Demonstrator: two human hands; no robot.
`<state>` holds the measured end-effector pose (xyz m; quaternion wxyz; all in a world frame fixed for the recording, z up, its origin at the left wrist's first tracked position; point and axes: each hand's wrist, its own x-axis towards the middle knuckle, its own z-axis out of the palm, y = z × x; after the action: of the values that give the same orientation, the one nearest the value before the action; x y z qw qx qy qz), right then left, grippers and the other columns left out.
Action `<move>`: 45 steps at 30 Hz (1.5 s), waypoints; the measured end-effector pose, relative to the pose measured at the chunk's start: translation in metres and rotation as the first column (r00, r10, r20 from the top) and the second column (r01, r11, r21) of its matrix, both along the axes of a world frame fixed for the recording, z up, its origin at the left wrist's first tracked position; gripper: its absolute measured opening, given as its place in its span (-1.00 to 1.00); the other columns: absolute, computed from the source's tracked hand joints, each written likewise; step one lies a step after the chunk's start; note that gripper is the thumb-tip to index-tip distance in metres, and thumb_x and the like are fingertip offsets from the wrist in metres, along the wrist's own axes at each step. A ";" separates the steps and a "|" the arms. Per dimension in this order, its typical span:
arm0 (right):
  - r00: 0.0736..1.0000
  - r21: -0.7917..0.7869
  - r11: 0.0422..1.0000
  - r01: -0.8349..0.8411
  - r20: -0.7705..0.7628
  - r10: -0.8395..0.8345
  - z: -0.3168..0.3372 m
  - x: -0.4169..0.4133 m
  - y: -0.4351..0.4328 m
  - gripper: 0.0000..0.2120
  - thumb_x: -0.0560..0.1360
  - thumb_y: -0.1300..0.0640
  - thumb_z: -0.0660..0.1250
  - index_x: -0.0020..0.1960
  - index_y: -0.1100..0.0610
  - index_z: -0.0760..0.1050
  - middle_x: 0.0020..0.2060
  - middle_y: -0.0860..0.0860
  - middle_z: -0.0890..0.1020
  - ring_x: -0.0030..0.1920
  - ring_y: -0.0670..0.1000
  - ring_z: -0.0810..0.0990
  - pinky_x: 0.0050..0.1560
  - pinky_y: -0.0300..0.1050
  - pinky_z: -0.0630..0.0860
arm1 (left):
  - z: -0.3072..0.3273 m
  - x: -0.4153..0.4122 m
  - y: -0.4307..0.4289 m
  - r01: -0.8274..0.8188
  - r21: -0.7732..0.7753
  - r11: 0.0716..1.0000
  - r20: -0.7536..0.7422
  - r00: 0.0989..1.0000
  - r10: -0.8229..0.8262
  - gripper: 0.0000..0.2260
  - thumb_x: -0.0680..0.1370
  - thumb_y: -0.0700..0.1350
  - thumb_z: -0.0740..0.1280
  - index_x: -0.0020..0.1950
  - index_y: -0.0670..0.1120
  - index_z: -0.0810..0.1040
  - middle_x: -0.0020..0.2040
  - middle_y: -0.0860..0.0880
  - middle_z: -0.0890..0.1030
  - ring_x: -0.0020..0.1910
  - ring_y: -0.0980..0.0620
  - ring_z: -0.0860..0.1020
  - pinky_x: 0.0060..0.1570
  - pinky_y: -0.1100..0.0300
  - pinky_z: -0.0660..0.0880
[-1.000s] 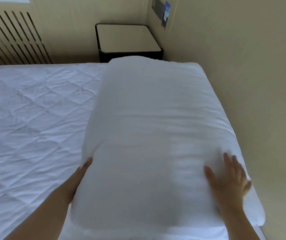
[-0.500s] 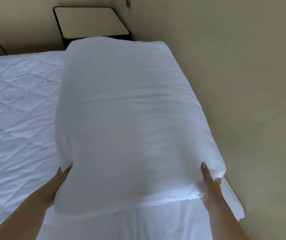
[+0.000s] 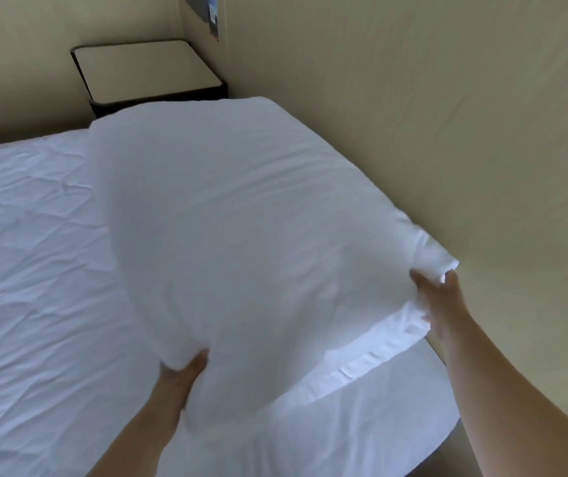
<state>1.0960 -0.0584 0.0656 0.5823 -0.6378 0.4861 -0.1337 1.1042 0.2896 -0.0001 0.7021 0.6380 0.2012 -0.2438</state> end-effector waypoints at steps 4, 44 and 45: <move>0.990 0.020 0.999 0.050 -0.134 -0.046 -0.020 -0.022 0.012 -0.15 0.33 0.11 0.44 0.49 0.11 0.06 0.43 0.11 0.26 0.39 0.15 0.29 0.38 0.12 0.24 | 0.012 -0.002 0.037 -0.071 -0.023 0.997 -0.098 0.993 0.068 -0.14 0.05 -0.08 0.60 0.28 0.04 0.31 0.16 -0.14 0.53 0.09 -0.09 0.55 0.01 0.09 0.46; 0.814 -0.538 0.835 -0.113 -0.533 -0.233 0.056 -0.432 0.281 -0.58 0.58 0.03 0.10 0.43 0.01 0.22 0.41 -0.08 0.30 0.45 -0.04 0.15 0.43 -0.18 0.03 | 0.103 -0.236 0.044 0.493 0.870 0.005 0.085 -0.140 -0.986 -0.87 0.57 0.05 0.19 0.09 0.17 0.47 0.08 0.16 0.54 0.05 0.13 0.50 -0.07 0.30 0.34; 0.808 -0.529 0.848 -0.042 -0.518 -0.283 0.059 -0.459 0.289 -0.60 0.58 0.05 0.10 0.41 0.01 0.26 0.37 -0.08 0.36 0.42 -0.05 0.21 0.40 -0.20 0.08 | 0.107 -0.259 0.042 0.520 0.854 -0.014 0.108 -0.203 -0.973 -0.91 0.57 0.03 0.19 -0.09 0.17 0.45 -0.06 0.17 0.54 -0.08 0.12 0.50 -0.16 0.30 0.34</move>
<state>0.6370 0.2310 0.1245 0.2040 -0.7463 0.6261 -0.0973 0.8448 0.3311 0.1067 0.1468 0.7881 -0.5274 -0.2814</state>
